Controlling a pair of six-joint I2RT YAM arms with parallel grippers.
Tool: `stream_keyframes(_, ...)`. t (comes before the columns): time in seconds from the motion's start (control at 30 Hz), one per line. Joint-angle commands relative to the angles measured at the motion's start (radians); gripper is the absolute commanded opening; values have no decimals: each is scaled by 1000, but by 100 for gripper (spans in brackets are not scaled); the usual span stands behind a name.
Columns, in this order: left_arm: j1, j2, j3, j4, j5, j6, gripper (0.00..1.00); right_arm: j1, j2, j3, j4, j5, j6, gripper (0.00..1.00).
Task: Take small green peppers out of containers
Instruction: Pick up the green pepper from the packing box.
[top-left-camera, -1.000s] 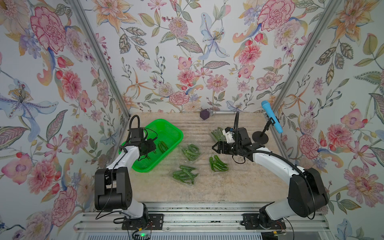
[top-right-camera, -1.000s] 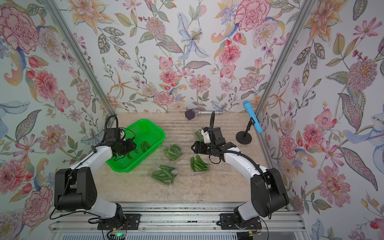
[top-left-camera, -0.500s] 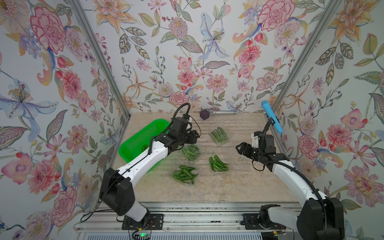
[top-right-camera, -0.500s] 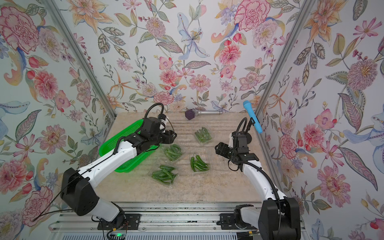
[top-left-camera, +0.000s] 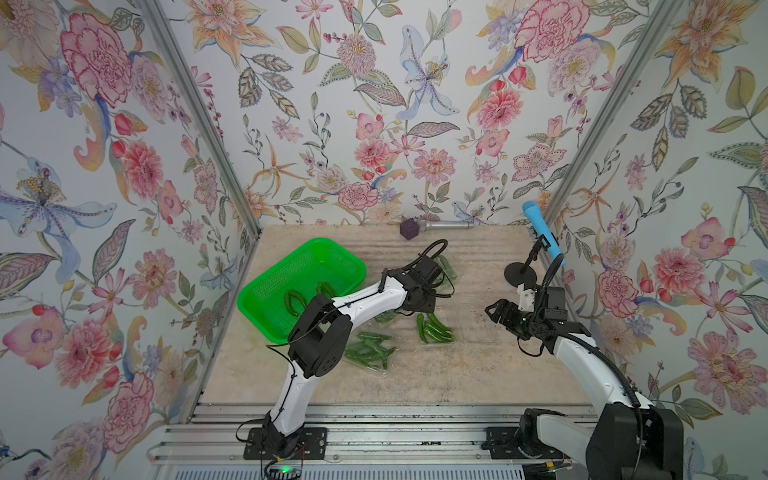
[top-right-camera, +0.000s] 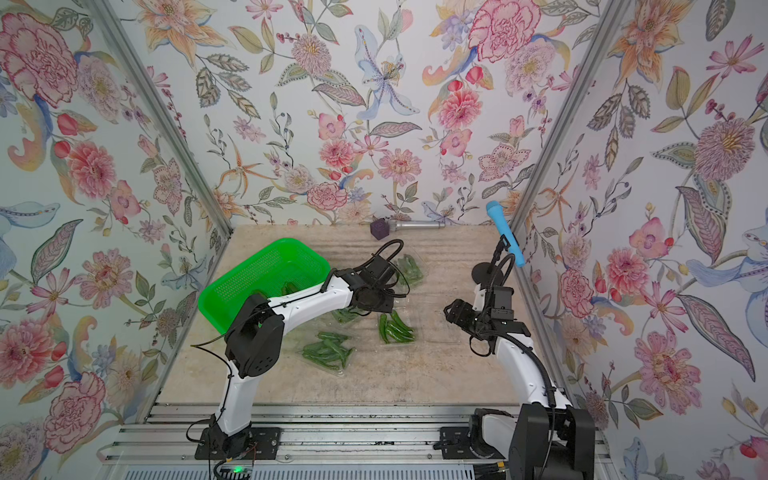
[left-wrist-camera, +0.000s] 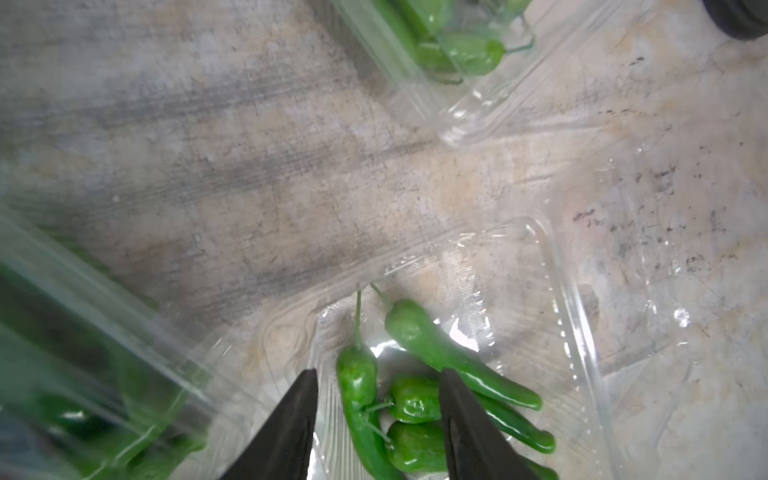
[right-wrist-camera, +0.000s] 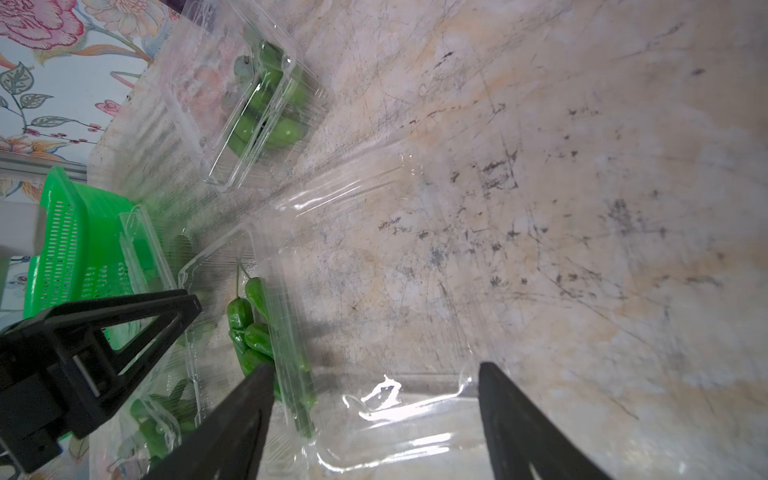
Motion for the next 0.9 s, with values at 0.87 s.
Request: stream_keyframes(0.87, -78, 135, 111, -51, -35, -124, 52, -42, -9, -24, -5, -127, -84, 80)
